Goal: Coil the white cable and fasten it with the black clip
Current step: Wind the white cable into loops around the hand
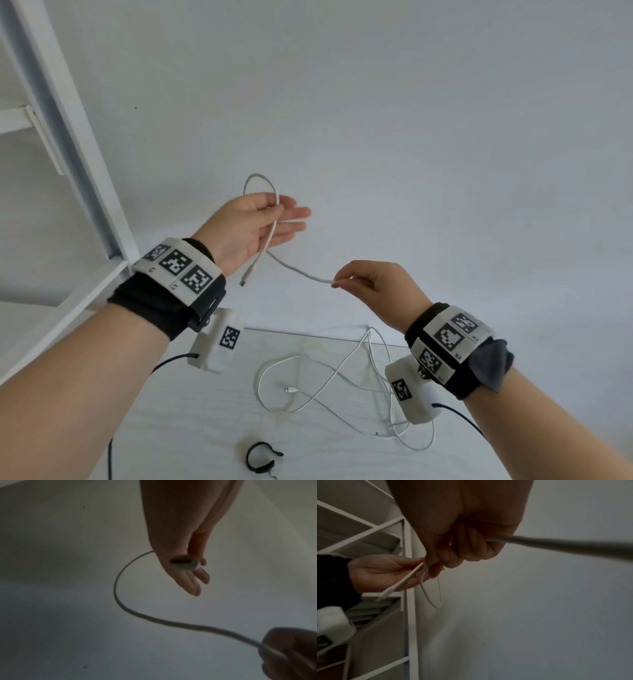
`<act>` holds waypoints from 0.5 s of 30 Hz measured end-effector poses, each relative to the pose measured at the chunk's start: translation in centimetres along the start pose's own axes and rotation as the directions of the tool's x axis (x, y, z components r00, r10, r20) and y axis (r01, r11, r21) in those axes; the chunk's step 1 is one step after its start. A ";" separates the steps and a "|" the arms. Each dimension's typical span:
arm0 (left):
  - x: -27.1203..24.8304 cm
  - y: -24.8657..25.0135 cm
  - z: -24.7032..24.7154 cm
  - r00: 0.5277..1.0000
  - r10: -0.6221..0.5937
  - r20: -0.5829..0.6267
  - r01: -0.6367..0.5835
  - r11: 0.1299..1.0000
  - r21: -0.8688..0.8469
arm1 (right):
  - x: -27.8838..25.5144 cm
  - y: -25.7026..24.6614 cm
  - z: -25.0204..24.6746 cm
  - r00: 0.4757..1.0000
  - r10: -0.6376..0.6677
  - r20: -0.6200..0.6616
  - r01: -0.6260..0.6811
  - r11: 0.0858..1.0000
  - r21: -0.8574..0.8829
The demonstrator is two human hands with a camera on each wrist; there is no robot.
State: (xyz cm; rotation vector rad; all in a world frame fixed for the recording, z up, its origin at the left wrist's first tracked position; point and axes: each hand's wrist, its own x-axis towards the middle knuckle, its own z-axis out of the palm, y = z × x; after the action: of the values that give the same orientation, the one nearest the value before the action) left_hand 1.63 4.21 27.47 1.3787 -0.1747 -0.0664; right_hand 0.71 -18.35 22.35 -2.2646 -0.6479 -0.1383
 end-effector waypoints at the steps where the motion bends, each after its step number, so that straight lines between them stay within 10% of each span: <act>1: -0.1 -0.1 0.1 0.999 -0.029 0.023 0.028 0.999 0.023 | 0.1 -0.6 0.0 1.000 -0.020 0.011 0.020 1.000 -0.006; 15: -2.7 -0.6 1.1 0.941 -0.201 0.271 0.169 0.976 0.137 | 3.3 -4.8 -2.1 0.958 -0.132 -0.256 0.139 0.990 0.009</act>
State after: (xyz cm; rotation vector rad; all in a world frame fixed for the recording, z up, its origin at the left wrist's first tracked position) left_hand -1.16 3.44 26.84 1.4914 -0.2909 -0.4192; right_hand 1.43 -15.68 27.94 -2.1285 -0.6619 -0.4779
